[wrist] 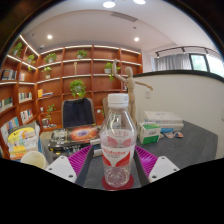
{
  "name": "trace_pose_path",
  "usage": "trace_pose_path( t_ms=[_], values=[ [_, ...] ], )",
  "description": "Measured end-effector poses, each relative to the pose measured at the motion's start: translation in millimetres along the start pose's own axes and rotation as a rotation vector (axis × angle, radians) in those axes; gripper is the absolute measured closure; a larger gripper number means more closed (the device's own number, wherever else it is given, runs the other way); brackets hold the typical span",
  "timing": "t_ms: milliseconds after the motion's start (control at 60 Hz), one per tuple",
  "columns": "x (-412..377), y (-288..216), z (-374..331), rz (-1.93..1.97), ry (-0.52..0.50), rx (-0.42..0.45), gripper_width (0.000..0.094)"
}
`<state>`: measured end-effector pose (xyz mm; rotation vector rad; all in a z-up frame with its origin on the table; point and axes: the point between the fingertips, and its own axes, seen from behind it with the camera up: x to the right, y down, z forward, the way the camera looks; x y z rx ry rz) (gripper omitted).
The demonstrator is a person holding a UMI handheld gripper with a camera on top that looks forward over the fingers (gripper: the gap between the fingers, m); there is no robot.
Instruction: Pour water
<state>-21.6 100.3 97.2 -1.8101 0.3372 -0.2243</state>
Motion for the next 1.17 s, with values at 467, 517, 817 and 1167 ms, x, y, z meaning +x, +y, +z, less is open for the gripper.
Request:
trace_pose_path(
  t_ms=[467,517,817,1167],
  values=[
    [-25.7,24.1,-160.9,-0.064,-0.165,-0.053,0.0047],
    [-22.7,28.9,-178.6,-0.088,-0.164,-0.075,0.0047],
    [-42.9,16.7,-245.5,-0.059,-0.294,-0.034,0.0047],
    [-49.0,25.7,-259.4,-0.106,-0.339,-0.062,0.0047]
  ],
)
